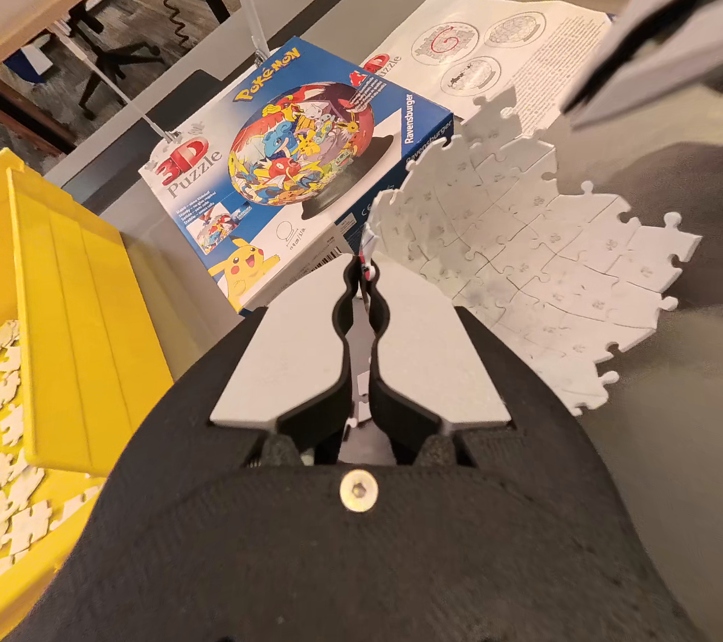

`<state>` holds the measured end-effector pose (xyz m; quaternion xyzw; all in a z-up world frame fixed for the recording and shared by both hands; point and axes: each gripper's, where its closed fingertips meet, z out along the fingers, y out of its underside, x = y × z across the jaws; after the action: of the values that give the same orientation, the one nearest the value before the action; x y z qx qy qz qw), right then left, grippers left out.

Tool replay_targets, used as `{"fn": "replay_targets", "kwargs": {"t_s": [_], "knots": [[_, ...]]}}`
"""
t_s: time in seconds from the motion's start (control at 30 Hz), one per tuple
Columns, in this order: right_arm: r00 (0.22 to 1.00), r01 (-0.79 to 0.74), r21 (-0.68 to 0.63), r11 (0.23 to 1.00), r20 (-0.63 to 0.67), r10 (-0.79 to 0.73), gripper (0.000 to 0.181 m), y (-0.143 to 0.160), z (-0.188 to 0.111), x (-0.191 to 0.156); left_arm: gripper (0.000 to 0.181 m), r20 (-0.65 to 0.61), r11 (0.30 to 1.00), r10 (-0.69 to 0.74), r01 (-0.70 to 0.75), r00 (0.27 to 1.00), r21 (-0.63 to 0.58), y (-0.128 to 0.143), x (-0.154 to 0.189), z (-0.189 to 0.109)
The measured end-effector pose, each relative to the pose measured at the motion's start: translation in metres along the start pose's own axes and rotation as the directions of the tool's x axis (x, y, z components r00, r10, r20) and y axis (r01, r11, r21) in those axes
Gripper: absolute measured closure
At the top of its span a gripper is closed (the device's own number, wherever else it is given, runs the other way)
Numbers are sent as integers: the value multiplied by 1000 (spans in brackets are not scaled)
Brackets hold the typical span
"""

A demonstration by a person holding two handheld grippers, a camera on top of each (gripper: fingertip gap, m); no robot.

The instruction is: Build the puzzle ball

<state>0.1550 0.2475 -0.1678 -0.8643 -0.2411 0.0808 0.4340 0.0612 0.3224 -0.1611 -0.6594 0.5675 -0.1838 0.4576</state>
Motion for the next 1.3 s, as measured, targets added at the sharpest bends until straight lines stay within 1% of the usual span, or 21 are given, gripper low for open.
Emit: {"fn": "replay_targets", "kwargs": {"t_s": [0.07,0.1,0.17,0.2,0.27,0.3,0.33,0.4,0.47,0.53,0.63,0.7,0.83,0.93,1.0,1.23,1.3], "knots": [[996,72,75,995,43,-75,166,-35,-6,2,179,-12,1000,-3,3,1000,4,0,0,1],[990,119,75,990,66,-124,165,-47,-3,1,179,-14,1000,6,-5,1000,6,-1,0,1],[956,272,46,961,100,-275,168,-63,10,-2,178,-17,1000,14,-14,1000,10,-2,1,1],[928,349,50,936,117,-353,172,-71,19,-6,178,-22,1000,13,-12,1000,13,-2,1,1],[858,491,17,871,163,-487,172,-78,38,-12,178,-22,1000,12,-11,1000,17,-2,1,0],[820,550,15,835,178,-543,172,-83,45,-15,178,-24,1000,15,-15,1000,20,-2,2,0],[786,588,25,809,220,-578,173,-87,50,-22,178,-26,1000,15,-14,1000,21,-1,2,0],[734,629,23,777,310,-604,172,-88,63,-32,179,-26,1000,11,-11,1000,20,-1,2,1],[693,658,19,752,376,-616,175,-86,70,-34,178,-22,1000,19,-19,1000,-9,6,0,2],[657,684,7,729,427,-621,172,-83,69,-35,179,-32,1000,-7,8,999,17,4,-1,0],[624,693,20,721,485,-613,169,-81,65,-41,178,-29,1000,7,-6,1000,19,4,-1,-1],[612,701,21,713,496,-616,166,-79,67,-43,179,-32,1000,3,-2,999,23,4,-1,0],[588,747,-7,665,472,-656,166,-75,77,-40,179,-39,1000,12,-11,999,21,4,0,0],[574,760,3,650,466,-674,171,-76,82,-44,179,-49,1000,12,-11,999,22,3,2,0],[569,762,6,647,471,-674,179,-74,85,-46,179,-41,1000,7,-6,999,18,5,0,0],[574,748,14,663,486,-659,180,-72,84,-47,178,-72,1000,-10,12,997,16,5,1,0],[575,752,13,659,478,-664,180,-72,84,-46,176,-91,998,-35,39,995,39,1,1,-2]]}}
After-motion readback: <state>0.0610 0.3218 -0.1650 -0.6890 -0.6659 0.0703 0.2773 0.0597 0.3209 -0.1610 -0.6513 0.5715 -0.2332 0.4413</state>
